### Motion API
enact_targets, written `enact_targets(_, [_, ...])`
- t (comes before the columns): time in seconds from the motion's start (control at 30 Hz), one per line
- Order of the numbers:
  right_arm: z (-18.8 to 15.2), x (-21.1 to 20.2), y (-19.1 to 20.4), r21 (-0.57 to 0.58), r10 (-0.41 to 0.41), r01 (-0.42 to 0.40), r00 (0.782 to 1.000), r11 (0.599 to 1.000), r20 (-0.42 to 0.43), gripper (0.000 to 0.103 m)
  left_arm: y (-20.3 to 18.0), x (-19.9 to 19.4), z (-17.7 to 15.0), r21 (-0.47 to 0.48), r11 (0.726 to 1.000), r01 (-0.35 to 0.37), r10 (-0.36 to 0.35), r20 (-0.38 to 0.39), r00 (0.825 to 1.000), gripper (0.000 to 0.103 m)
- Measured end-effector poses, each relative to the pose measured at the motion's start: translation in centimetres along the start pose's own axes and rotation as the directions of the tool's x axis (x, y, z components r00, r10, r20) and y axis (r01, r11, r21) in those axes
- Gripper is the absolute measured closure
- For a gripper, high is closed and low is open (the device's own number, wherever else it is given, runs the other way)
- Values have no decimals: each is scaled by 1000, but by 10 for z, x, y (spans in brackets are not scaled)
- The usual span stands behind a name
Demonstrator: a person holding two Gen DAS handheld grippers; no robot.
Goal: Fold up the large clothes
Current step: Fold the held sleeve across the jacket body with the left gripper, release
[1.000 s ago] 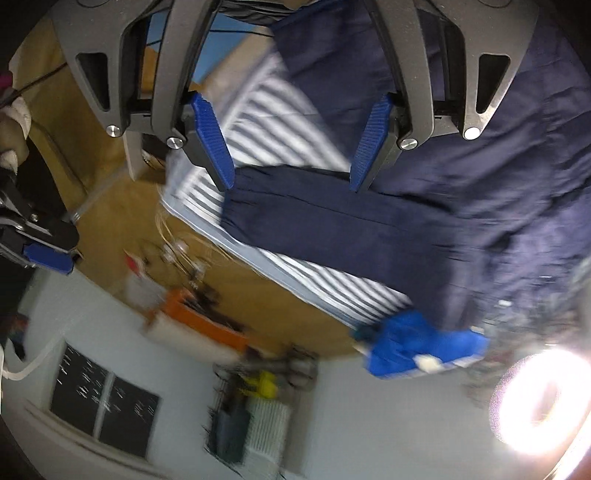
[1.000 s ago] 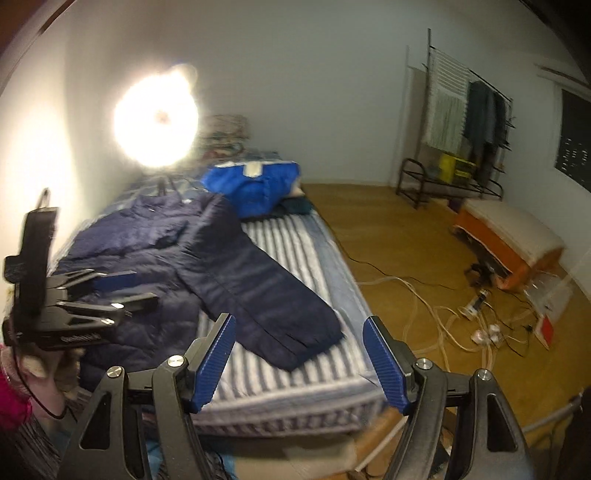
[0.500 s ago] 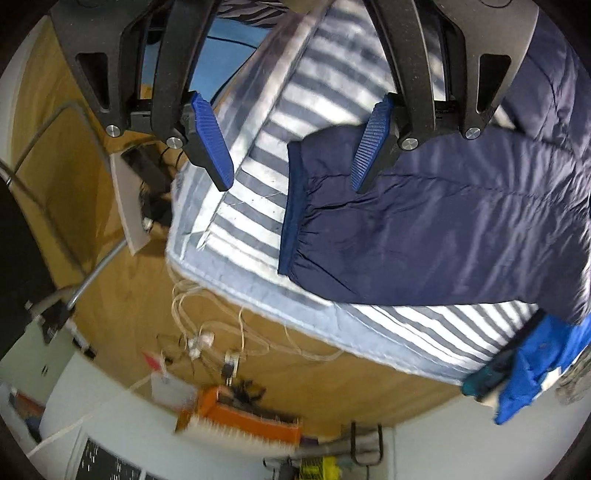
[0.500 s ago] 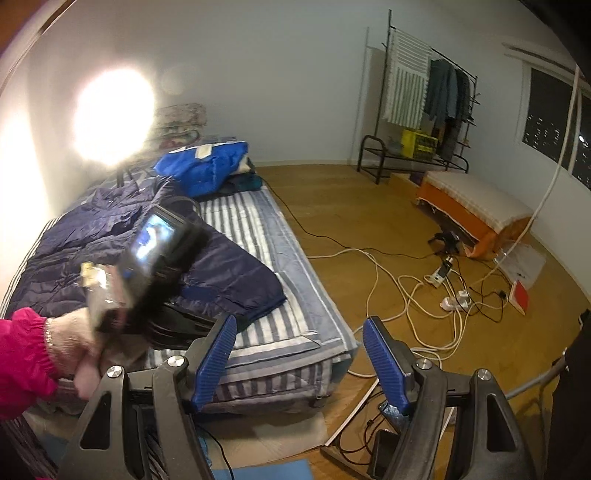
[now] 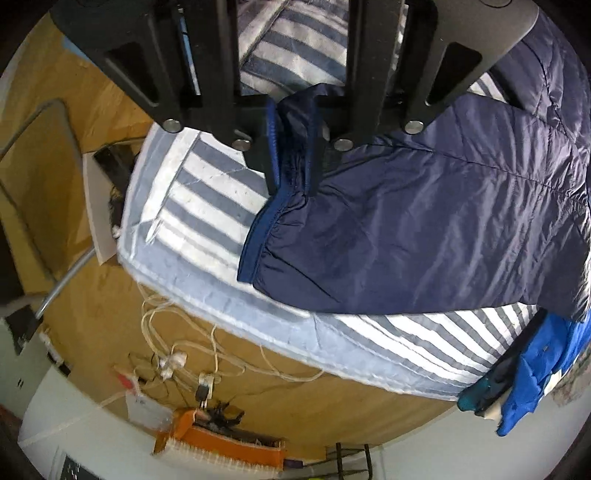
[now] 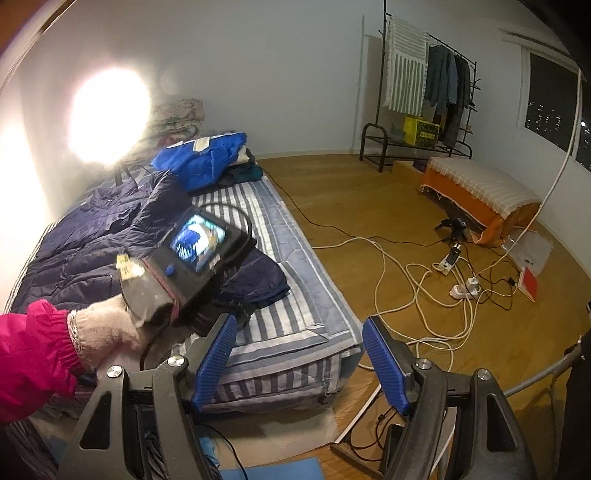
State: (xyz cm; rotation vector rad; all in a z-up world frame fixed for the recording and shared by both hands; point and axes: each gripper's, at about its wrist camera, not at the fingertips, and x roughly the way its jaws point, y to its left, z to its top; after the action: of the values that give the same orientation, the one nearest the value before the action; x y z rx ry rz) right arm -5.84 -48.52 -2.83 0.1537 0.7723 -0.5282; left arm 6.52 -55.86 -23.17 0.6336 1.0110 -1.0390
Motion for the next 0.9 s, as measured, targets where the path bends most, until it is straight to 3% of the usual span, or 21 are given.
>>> enact_targets(0.2, [3, 7, 13, -11, 26, -26, 1000, 1000, -7, 30, 43, -64, 6, -109, 989, 100, -87, 122, 989, 99])
enact_targets(0.4, [12, 11, 44, -43, 76, -76, 997, 996, 1, 30, 128, -139, -12, -254, 954, 156, -88, 260, 962, 99])
enact_targets(0.67, [30, 24, 89, -88, 156, -154, 988, 984, 7, 30, 256, -212, -71, -443, 890, 106, 65, 353, 933, 99])
enact_targets(0.9, [48, 51, 144, -146, 243, -245, 970, 959, -28, 30, 368, -243, -143, -604, 797, 22, 230, 336, 913, 99])
